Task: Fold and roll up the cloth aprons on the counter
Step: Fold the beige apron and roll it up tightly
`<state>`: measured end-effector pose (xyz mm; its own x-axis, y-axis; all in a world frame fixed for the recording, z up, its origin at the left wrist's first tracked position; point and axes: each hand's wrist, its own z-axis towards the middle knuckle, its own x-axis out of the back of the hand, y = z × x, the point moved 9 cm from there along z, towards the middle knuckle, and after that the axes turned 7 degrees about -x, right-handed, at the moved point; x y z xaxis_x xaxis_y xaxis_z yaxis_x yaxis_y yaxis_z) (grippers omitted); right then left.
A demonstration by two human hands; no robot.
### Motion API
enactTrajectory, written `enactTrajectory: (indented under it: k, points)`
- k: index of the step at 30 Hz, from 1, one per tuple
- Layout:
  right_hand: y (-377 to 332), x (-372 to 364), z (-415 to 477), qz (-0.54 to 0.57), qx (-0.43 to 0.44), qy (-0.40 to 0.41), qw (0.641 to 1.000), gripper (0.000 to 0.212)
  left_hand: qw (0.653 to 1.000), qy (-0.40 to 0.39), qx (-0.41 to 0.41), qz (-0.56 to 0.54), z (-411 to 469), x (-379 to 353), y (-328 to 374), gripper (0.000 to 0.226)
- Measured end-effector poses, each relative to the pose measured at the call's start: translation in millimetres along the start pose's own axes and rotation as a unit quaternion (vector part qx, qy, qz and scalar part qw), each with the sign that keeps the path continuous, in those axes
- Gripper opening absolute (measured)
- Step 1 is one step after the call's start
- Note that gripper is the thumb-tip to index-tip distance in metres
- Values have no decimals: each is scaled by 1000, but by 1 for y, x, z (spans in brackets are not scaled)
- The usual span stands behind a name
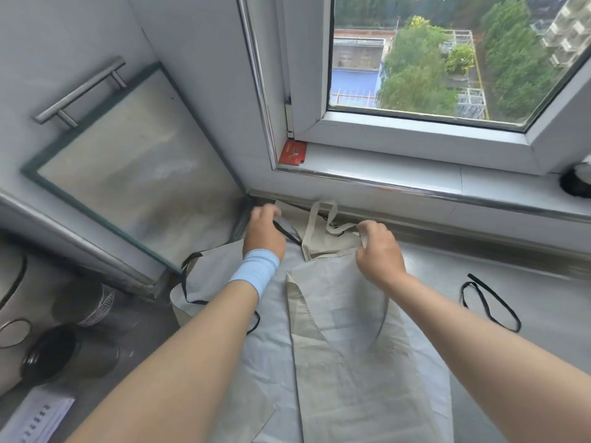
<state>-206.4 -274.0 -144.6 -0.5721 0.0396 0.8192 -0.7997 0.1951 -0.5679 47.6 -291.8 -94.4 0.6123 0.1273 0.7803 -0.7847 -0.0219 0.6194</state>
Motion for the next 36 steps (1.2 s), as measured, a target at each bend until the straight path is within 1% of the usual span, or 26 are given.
enactTrajectory:
  k: [1, 2, 3, 4, 5, 6, 8, 10, 12, 14, 16, 17, 18, 19, 20, 22, 23, 25, 26, 28, 29, 31, 32, 34, 35, 36]
  points:
    - [-10, -4, -7, -24, 39, 10, 999, 39, 992, -80, 61, 71, -8, -13, -11, 36]
    - [-19, -13, -14, -35, 68, -1, 997, 34, 969, -171, 133, 123, -23, -26, -27, 31]
    - [-28, -25, -20, -39, 89, -32, 995, 30, 938, -247, 198, 141, -41, -36, -42, 33]
    - [-37, -41, -26, -46, 106, -69, 991, 29, 910, -308, 250, 123, -59, -45, -52, 39]
    - [-45, -56, -31, -59, 117, -104, 986, 29, 889, -342, 294, 81, -72, -54, -59, 46]
    - [-51, -67, -34, -72, 128, -125, 981, 29, 877, -351, 327, 40, -81, -61, -64, 51]
    - [-62, -83, -34, -88, 140, -141, 976, 28, 874, -328, 356, -30, -83, -73, -73, 47]
    - [-68, -93, -31, -102, 143, -145, 974, 27, 882, -267, 376, -92, -77, -76, -79, 39]
    - [-70, -96, -27, -110, 138, -141, 974, 26, 883, -220, 386, -150, -76, -75, -76, 32]
    - [-68, -96, -21, -93, 116, -135, 980, 24, 891, -176, 362, -208, -67, -79, -77, 28]
    - [-64, -94, -14, -73, 90, -124, 985, 23, 894, -122, 329, -279, -58, -78, -73, 32]
    - [-62, -94, -11, -65, 81, -120, 987, 23, 881, -104, 325, -327, -56, -81, -73, 35]
    - [-59, -95, -8, -59, 74, -122, 988, 24, 860, -93, 333, -376, -56, -84, -72, 36]
    - [-58, -98, -5, -60, 68, -130, 987, 27, 845, -87, 337, -406, -56, -87, -72, 37]
    - [-57, -100, -4, -68, 62, -141, 986, 30, 852, -74, 332, -398, -53, -84, -75, 36]
    - [-55, -102, -2, -70, 50, -153, 984, 37, 920, -35, 281, -272, -42, -65, -79, 31]
    - [-54, -101, -2, -57, 44, -151, 986, 39, 947, -14, 246, -209, -36, -53, -77, 29]
    - [-52, -99, -6, -37, 48, -149, 987, 36, 980, -9, 159, -117, -25, -43, -66, 30]
    - [-51, -99, -9, -36, 62, -150, 986, 33, 989, -19, 123, -76, -21, -44, -61, 31]
    - [-48, -96, -19, -28, 92, -137, 986, 29, 994, -35, 94, -34, -19, -48, -57, 29]
    - [-45, -89, -24, -23, 107, -110, 988, 29, 993, -29, 100, -47, -19, -49, -57, 29]
    - [-36, -66, -31, -29, 115, -16, 993, 28, 990, -9, 102, -92, -23, -51, -55, 34]
    - [-27, -53, -34, -35, 99, 31, 994, 28, 992, -22, 85, -93, -24, -56, -53, 36]
    - [-5, -29, -37, -39, 43, 98, 994, 29, 994, -92, 47, -38, -32, -70, -48, 35]
    - [9, -21, -37, -35, 6, 112, 993, 30, 992, -118, 37, -7, -35, -75, -48, 36]
    - [23, -16, -36, -28, -34, 110, 993, 31, 991, -128, 30, 17, -37, -78, -45, 39]
